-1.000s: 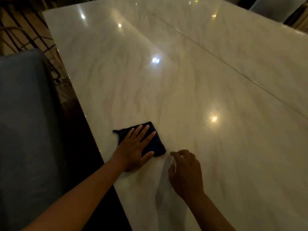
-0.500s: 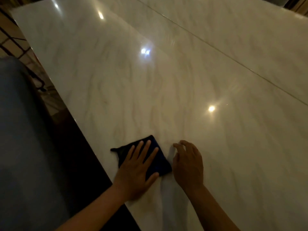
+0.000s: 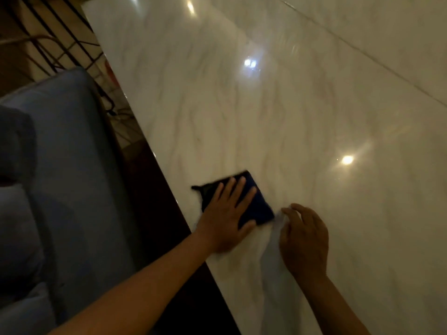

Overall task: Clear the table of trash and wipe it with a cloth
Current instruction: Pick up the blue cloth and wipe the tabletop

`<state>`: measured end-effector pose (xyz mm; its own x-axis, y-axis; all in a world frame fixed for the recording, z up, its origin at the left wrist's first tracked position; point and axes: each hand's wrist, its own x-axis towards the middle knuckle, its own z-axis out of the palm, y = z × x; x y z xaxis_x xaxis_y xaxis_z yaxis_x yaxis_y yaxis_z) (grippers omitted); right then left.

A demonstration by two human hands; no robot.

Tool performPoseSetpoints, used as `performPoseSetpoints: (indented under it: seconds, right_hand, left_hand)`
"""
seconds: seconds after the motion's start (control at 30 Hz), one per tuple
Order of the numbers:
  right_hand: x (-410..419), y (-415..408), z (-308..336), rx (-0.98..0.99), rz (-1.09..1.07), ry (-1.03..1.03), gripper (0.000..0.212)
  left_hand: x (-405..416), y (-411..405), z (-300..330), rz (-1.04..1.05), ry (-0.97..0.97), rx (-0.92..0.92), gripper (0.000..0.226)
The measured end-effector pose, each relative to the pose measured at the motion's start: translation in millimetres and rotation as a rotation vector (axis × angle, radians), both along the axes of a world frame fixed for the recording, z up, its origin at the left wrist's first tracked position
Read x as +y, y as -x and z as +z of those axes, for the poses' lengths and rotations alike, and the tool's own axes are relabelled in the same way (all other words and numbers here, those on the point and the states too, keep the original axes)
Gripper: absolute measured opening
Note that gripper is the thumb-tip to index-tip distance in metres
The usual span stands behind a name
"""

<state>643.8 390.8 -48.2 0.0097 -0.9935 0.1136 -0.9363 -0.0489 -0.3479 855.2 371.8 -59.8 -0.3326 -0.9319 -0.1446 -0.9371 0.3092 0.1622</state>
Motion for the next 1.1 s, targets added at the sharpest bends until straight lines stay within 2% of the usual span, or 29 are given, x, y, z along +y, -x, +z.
performPoseSetpoints:
  seconds: [0.1,0.2,0.3,0.47,0.57,0.7,0.8,0.83,0.9,0.97,1.03,1.1]
  right_hand:
    - [-14.1,-13.2,-0.2,-0.021,0.041,-0.003,0.035]
    - [-31.6,-37.7,0.5,-0.045,0.102,-0.025,0.037]
    - [-52.5,-65.5,1.7,-0.043,0.172,-0.063,0.038]
    - [-103.6,-122.9,-3.3,-0.041,0.114,-0.093,0.04]
    - [-136.6,-155.5,-7.0,-0.052,0.042,-0.093,0.039]
    - [-188.8,-192.5,-0.4,-0.018,0.035,-0.056,0.044]
    - [-221.0,-215.2,1.2,0.07,0.117,-0.083,0.045]
    - [-227.9,-221.2,1.3,0.079,0.122,-0.079,0.044]
    - [-237.3,-232.6,0.7,0.057,0.081,-0.08,0.04]
    - [-241.2,-243.9,1.3,0.016,0.011,-0.114,0.035]
    - [-243.7,-252.1,0.2,-0.014,-0.028,-0.109,0.034]
    - [-249.0,-258.2,0.5,-0.028,-0.018,-0.075,0.037]
  left_hand:
    - [20.9,-24.6,7.5,-0.166,-0.03,-0.023,0.076]
    - [-7.2,-52.1,6.7,-0.218,-0.007,-0.056,0.076]
    - [-62.6,-93.8,0.4,-0.114,0.028,-0.074,0.075]
    - [-183.3,-171.4,0.4,0.121,0.01,-0.122,0.077]
    - [-199.7,-175.2,-5.2,0.152,0.015,-0.046,0.079]
    - [-169.3,-191.9,-7.4,-0.102,0.055,0.019,0.077]
    - [-201.4,-231.6,-1.9,-0.394,0.038,-0.001,0.078]
    - [-219.9,-243.4,-3.2,-0.435,0.054,-0.013,0.077]
    - [-265.7,-266.3,-4.0,-0.345,0.066,-0.022,0.077]
    - [-304.4,-283.6,-4.8,-0.088,0.036,-0.058,0.078]
    - [-318.9,-281.0,-8.2,0.187,0.022,-0.053,0.078]
    - [-304.5,-262.7,-10.6,0.297,0.03,-0.004,0.078]
